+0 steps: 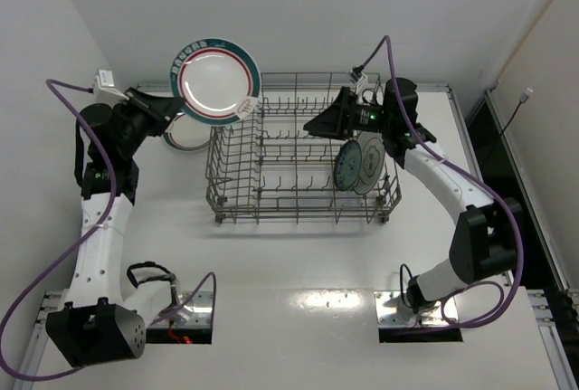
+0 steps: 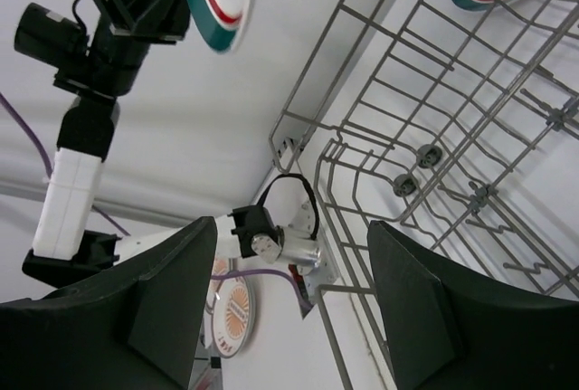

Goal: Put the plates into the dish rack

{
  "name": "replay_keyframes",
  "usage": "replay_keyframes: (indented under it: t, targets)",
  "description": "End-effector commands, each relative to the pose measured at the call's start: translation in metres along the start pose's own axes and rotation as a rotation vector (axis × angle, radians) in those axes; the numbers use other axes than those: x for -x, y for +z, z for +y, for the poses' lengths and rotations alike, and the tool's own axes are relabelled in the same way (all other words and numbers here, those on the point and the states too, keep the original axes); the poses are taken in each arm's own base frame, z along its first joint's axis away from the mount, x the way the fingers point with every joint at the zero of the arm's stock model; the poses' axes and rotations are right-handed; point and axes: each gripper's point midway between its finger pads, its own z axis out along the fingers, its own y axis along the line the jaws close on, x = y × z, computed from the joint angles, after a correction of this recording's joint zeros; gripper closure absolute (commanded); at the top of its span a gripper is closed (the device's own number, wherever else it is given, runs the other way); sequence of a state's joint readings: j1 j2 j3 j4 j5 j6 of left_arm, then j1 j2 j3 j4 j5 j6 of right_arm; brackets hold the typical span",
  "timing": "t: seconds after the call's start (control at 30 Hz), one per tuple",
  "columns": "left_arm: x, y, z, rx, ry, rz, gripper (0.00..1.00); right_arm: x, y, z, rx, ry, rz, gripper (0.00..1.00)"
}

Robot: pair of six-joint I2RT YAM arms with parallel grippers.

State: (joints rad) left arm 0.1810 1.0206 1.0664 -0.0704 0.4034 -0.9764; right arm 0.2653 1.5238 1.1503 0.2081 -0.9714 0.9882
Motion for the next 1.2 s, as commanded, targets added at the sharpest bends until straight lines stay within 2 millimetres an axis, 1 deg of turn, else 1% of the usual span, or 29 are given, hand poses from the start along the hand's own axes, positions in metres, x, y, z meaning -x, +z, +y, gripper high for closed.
replay_keyframes:
  t: [0.0, 0.13, 0.17, 0.2, 0.23, 0.27, 0.33, 0.37, 0.47, 0.5, 0.53, 0.57, 0.63, 0.67, 0.7, 0.73, 0.77, 0.8, 0.83, 0.87, 0.9, 0.93, 0.97, 1.0, 1.03, 1.07, 1.1, 1.13, 1.17]
  targets:
    - [-0.002, -0.008, -0.06, -0.247, -0.003, 0.015, 0.99, 0.007, 0.001, 0.017, 0.073, -0.09, -0.017, 0.35]
    - [-0.029, -0.005, -0.069, -0.304, -0.049, 0.074, 0.99, 0.01, 0.003, 0.019, 0.086, -0.093, -0.027, 0.35]
    - [-0.048, -0.002, -0.069, -0.313, -0.082, 0.124, 0.99, 0.01, 0.003, 0.019, 0.086, -0.093, -0.027, 0.35]
    - [-0.055, -0.001, -0.07, -0.328, -0.09, 0.13, 0.99, 0.011, 0.004, 0.016, 0.087, -0.082, -0.027, 0.35]
    - [-0.061, 0.001, -0.074, -0.339, -0.092, 0.141, 0.99, 0.012, 0.006, 0.015, 0.086, -0.081, -0.026, 0.35]
    - [-0.075, -0.001, -0.083, -0.364, -0.108, 0.175, 0.99, 0.012, 0.006, 0.015, 0.086, -0.072, -0.026, 0.35]
    - [-0.092, 0.007, -0.086, -0.371, -0.119, 0.217, 0.99, 0.016, 0.007, 0.017, 0.1, -0.07, -0.036, 0.35]
    - [-0.106, 0.006, -0.096, -0.398, -0.13, 0.257, 0.99, 0.017, 0.007, 0.018, 0.106, -0.081, -0.04, 0.35]
    - [-0.12, 0.007, -0.108, -0.429, -0.134, 0.279, 0.99, 0.019, 0.008, 0.019, 0.11, -0.075, -0.043, 0.35]
    - [-0.131, 0.008, -0.111, -0.429, -0.15, 0.308, 0.99, 0.019, 0.008, 0.019, 0.11, -0.075, -0.043, 0.35]
    - [-0.136, 0.009, -0.113, -0.436, -0.151, 0.318, 0.99, 0.019, 0.008, 0.018, 0.106, -0.068, -0.04, 0.42]
    - [-0.136, 0.009, -0.113, -0.436, -0.151, 0.319, 0.99, 0.019, 0.008, 0.018, 0.106, -0.068, -0.04, 0.55]
    - [-0.136, 0.011, -0.112, -0.439, -0.128, 0.327, 0.99, 0.019, 0.005, 0.011, 0.071, -0.047, -0.044, 0.89]
    - [-0.131, 0.011, -0.11, -0.436, -0.111, 0.325, 0.96, 0.017, 0.003, 0.011, 0.05, -0.039, -0.045, 1.0]
    - [-0.126, 0.013, -0.105, -0.418, -0.077, 0.327, 0.94, 0.025, -0.002, 0.001, -0.003, -0.067, -0.086, 1.0]
    - [-0.115, 0.015, -0.096, -0.393, -0.052, 0.314, 0.88, 0.024, -0.008, -0.006, -0.071, -0.027, -0.08, 1.0]
    - [-0.109, 0.017, -0.089, -0.372, -0.028, 0.31, 0.84, 0.034, -0.016, -0.013, -0.155, -0.045, -0.128, 1.0]
    - [-0.109, 0.018, -0.073, -0.306, -0.019, 0.326, 0.78, 0.035, -0.02, -0.025, -0.23, -0.111, -0.119, 1.0]
    - [-0.093, 0.023, -0.06, -0.266, 0.036, 0.294, 0.65, 0.037, -0.027, -0.03, -0.304, -0.126, -0.119, 1.0]
    - [-0.088, 0.023, -0.052, -0.233, 0.061, 0.292, 0.57, 0.041, -0.04, -0.046, -0.461, -0.106, -0.135, 1.0]
    - [-0.091, 0.023, -0.027, -0.127, 0.06, 0.324, 0.5, 0.045, -0.052, -0.055, -0.559, -0.153, -0.137, 1.0]
    - [-0.084, 0.023, -0.014, -0.079, 0.116, 0.314, 0.42, 0.047, -0.064, -0.064, -0.655, -0.154, -0.146, 1.0]
    - [-0.064, 0.026, 0.004, 0.014, 0.136, 0.262, 0.3, 0.051, -0.082, -0.069, -0.789, -0.159, -0.17, 1.0]
    - [-0.063, 0.019, 0.027, 0.123, 0.13, 0.28, 0.23, 0.053, -0.09, -0.074, -0.844, -0.184, -0.169, 1.0]
    - [-0.054, 0.015, 0.043, 0.187, 0.155, 0.257, 0.18, 0.058, -0.097, -0.073, -0.885, -0.201, -0.18, 1.0]
    - [-0.032, 0.011, 0.069, 0.289, 0.143, 0.189, 0.11, 0.057, -0.109, -0.079, -0.957, -0.198, -0.176, 1.0]
    - [-0.028, 0.007, 0.086, 0.329, 0.138, 0.18, 0.11, 0.058, -0.113, -0.08, -0.979, -0.218, -0.168, 1.0]
    - [-0.023, 0.003, 0.092, 0.331, 0.127, 0.167, 0.11, 0.057, -0.113, -0.084, -0.992, -0.213, -0.165, 1.0]
    - [-0.021, -0.003, 0.108, 0.339, 0.085, 0.172, 0.1, 0.055, -0.117, -0.086, -1.011, -0.218, -0.154, 1.0]
